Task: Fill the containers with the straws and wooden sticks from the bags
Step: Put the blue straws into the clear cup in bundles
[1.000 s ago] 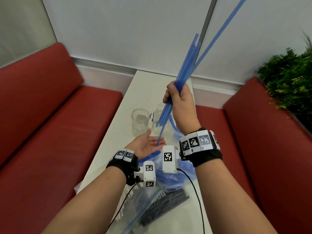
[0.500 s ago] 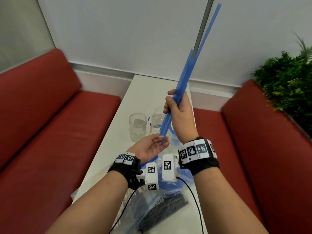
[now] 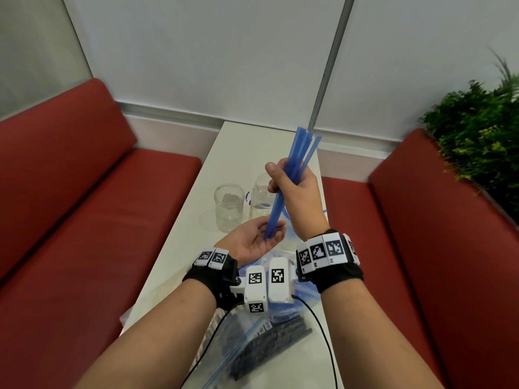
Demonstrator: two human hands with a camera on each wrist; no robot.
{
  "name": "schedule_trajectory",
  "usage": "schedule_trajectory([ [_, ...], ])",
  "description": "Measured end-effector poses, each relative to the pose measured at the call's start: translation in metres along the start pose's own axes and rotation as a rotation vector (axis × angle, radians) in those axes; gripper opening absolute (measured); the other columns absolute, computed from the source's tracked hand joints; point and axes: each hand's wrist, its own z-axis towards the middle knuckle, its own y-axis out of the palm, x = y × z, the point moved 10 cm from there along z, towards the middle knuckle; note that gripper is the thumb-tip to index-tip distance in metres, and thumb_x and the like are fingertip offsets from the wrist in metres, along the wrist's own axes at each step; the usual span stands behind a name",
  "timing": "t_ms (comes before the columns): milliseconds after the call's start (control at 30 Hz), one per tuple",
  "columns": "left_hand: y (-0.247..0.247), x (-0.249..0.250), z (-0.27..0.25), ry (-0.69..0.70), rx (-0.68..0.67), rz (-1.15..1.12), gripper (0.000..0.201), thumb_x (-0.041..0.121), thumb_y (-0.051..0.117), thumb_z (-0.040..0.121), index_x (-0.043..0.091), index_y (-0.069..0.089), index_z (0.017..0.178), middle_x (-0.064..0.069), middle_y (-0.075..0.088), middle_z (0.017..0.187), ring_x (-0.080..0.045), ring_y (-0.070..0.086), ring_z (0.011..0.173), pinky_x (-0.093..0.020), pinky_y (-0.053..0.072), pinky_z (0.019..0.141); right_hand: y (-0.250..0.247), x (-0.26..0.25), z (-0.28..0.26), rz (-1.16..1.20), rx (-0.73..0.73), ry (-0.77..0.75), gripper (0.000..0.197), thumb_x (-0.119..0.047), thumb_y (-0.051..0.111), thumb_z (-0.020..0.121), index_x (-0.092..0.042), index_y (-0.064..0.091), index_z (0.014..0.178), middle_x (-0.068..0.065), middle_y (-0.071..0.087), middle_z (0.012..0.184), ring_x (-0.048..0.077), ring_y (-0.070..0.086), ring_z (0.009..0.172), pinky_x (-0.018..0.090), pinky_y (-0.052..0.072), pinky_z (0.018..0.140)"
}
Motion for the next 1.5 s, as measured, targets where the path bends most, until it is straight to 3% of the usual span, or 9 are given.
schedule_trajectory([
  [167, -0.015, -0.008, 0.001, -0.025, 0.083, 0.063, 0.03, 0.017, 0.053, 0.099, -0.008, 0.066, 0.089, -0.014, 0.064, 0.07, -0.017, 0.063, 0.053, -0.02, 0.053, 0.044, -0.005, -0.011, 0.001, 0.049, -0.013, 0.011, 0.025, -0.029, 0.076, 0.088, -0.028, 0.059, 0.07, -0.003, 0.055, 0.063, 0.018, 0.059, 0.064, 0.032, 0.053, 0.071],
  [433, -0.016, -0.003, 0.006, -0.018, 0.115, 0.2, 0.033, 0.034, 0.052, 0.098, 0.008, 0.05, 0.078, 0.001, 0.041, 0.051, -0.005, 0.027, 0.032, -0.015, 0.017, 0.026, 0.001, -0.001, -0.003, 0.007, -0.062, 0.081, 0.046, -0.036, 0.064, 0.098, -0.026, 0.045, 0.057, -0.003, 0.041, 0.052, 0.019, 0.048, 0.053, 0.039, 0.053, 0.068],
  [600, -0.027, 0.018, 0.011, 0.125, 0.127, 0.08, 0.02, 0.029, 0.06, 0.095, 0.011, 0.052, 0.092, 0.0, 0.035, 0.062, -0.005, 0.031, 0.042, -0.013, 0.022, 0.035, -0.015, 0.021, 0.005, -0.465, -0.276, 0.284, 0.02, -0.027, 0.067, 0.093, -0.012, 0.071, 0.079, 0.005, 0.074, 0.081, 0.016, 0.069, 0.071, 0.036, 0.06, 0.073],
  [800, -0.019, 0.065, 0.007, 0.324, 0.159, 0.089, 0.021, 0.023, 0.057, 0.098, 0.003, 0.06, 0.098, -0.008, 0.065, 0.069, -0.013, 0.058, 0.058, -0.018, 0.048, 0.048, -0.026, 0.002, 0.04, -0.397, -0.376, 0.322, 0.01, -0.02, 0.069, 0.086, -0.016, 0.079, 0.084, 0.011, 0.078, 0.089, 0.03, 0.077, 0.082, 0.032, 0.062, 0.079],
  [933, -0.042, 0.079, 0.0, 0.339, 0.271, 0.491, 0.023, 0.02, 0.055, 0.097, 0.0, 0.065, 0.102, -0.013, 0.068, 0.094, -0.025, 0.067, 0.084, -0.03, 0.056, 0.077, -0.081, -0.004, 0.069, -0.309, 0.03, 0.199, 0.008, -0.012, 0.07, 0.088, -0.009, 0.075, 0.084, 0.012, 0.076, 0.081, 0.023, 0.076, 0.074, 0.023, 0.06, 0.068],
  [1067, -0.066, 0.083, -0.004, 0.377, 0.475, 1.148, 0.018, 0.011, 0.057, 0.093, 0.002, 0.071, 0.1, -0.011, 0.069, 0.098, -0.022, 0.063, 0.088, -0.027, 0.05, 0.073, -0.117, 0.039, 0.068, -0.511, 0.264, 0.235, 0.015, -0.013, 0.065, 0.091, 0.0, 0.071, 0.087, 0.015, 0.073, 0.079, 0.023, 0.074, 0.074, 0.034, 0.059, 0.072],
  [1167, -0.066, 0.07, 0.004, 0.374, 0.436, 1.526, 0.025, 0.003, 0.05, 0.095, 0.007, 0.074, 0.103, -0.007, 0.069, 0.107, -0.021, 0.065, 0.095, -0.024, 0.05, 0.079, -0.128, 0.087, 0.06, -0.601, 0.322, 0.379, 0.017, -0.015, 0.066, 0.089, 0.002, 0.071, 0.089, 0.017, 0.074, 0.082, 0.03, 0.074, 0.08, 0.043, 0.06, 0.081],
  [1300, -0.066, 0.039, 0.023, 0.202, 0.243, 1.963, 0.033, 0.007, 0.052, 0.094, 0.01, 0.064, 0.125, -0.009, 0.06, 0.129, -0.024, 0.055, 0.119, -0.028, 0.042, 0.099, -0.128, 0.136, 0.05, -0.708, 0.26, 0.52, 0.023, -0.022, 0.069, 0.089, 0.0, 0.072, 0.096, 0.018, 0.074, 0.089, 0.028, 0.072, 0.083, 0.033, 0.057, 0.073],
  [1500, -0.081, 0.011, 0.038, 0.019, 0.128, 2.28, 0.05, 0.032, 0.068, 0.084, 0.02, 0.055, 0.13, -0.007, 0.059, 0.124, -0.029, 0.057, 0.112, -0.045, 0.049, 0.094, -0.119, 0.147, 0.043, -0.724, 0.244, 0.436, 0.037, -0.024, 0.076, 0.085, -0.008, 0.062, 0.115, 0.012, 0.063, 0.102, 0.036, 0.069, 0.089, 0.048, 0.058, 0.082],
])
